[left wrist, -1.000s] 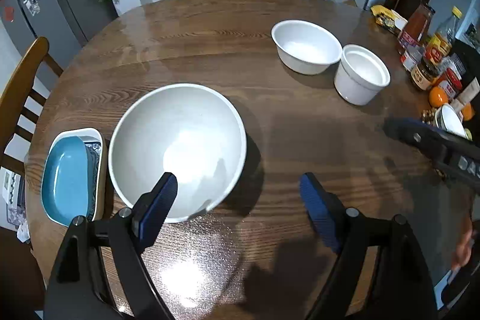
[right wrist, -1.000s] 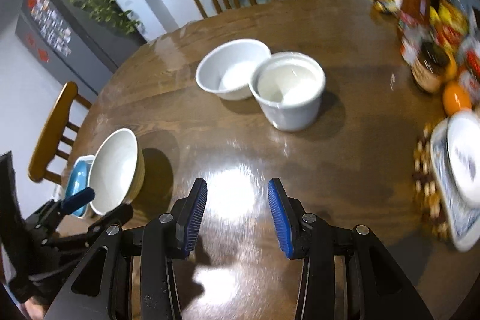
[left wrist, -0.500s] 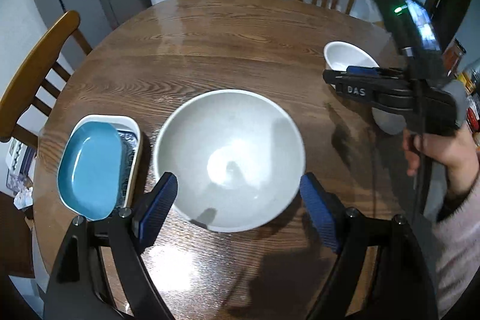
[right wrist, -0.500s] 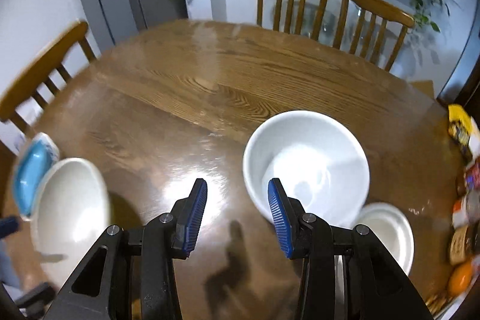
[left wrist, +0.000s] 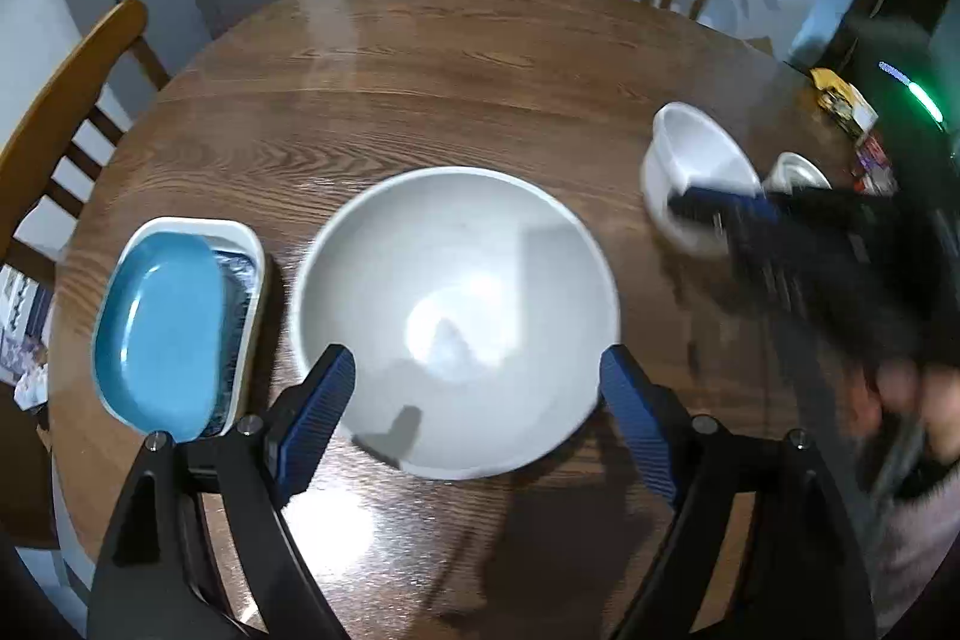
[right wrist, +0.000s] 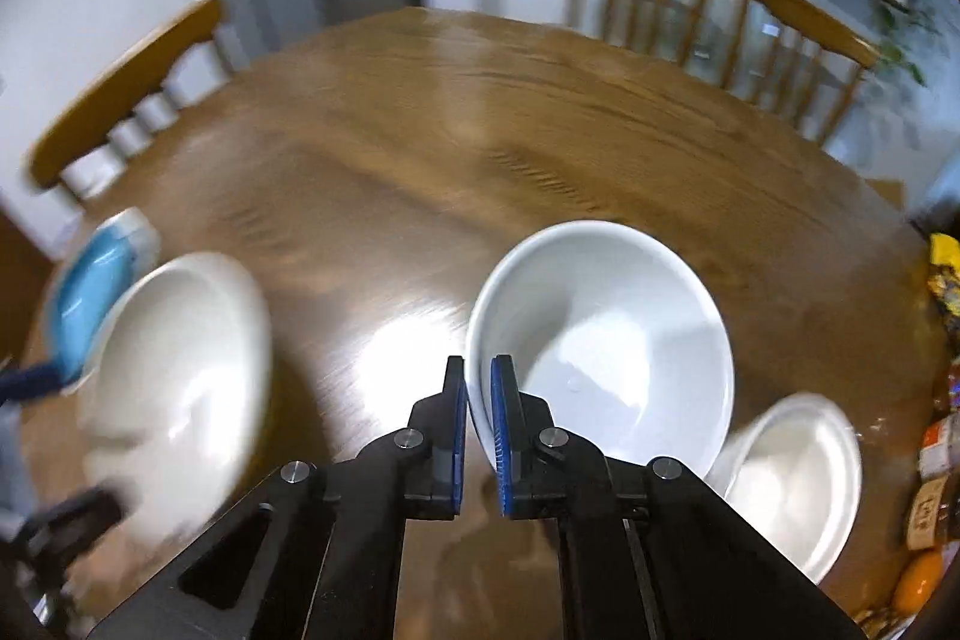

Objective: Organize plates and bowls
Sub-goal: 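Move both grippers to the rim of the medium white bowl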

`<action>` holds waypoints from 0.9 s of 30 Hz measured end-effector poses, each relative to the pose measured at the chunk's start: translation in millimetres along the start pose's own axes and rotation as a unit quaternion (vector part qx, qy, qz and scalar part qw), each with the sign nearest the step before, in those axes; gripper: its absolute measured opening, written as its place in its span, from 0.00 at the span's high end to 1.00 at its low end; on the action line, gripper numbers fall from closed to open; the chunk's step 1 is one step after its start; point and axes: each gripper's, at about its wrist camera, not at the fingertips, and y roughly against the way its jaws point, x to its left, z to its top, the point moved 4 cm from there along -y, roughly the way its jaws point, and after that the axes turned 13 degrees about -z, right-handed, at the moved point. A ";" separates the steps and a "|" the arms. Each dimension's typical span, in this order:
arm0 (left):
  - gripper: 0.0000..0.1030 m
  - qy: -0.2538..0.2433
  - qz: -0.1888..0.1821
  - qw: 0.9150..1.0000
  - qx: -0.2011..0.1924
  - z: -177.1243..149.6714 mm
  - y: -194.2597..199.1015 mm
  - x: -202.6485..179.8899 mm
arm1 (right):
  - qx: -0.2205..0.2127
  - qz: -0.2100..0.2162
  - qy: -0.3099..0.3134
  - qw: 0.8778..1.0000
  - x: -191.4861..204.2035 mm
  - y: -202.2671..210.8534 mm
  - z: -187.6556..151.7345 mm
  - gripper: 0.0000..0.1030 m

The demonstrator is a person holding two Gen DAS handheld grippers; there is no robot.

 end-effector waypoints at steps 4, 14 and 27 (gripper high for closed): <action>0.19 -0.025 -0.020 0.999 0.009 0.0 -8.6 -17.9 | 0.003 0.036 0.046 0.998 26.6 34.9 -50.1 0.91; 0.19 -0.051 -0.039 0.998 0.021 7.8 -22.3 -39.5 | -0.004 0.029 0.017 0.999 20.8 72.6 -101.8 0.91; 0.19 -0.057 0.017 0.998 0.019 66.1 -67.3 -41.5 | 0.034 0.046 -0.353 0.934 -55.4 30.9 -86.2 0.57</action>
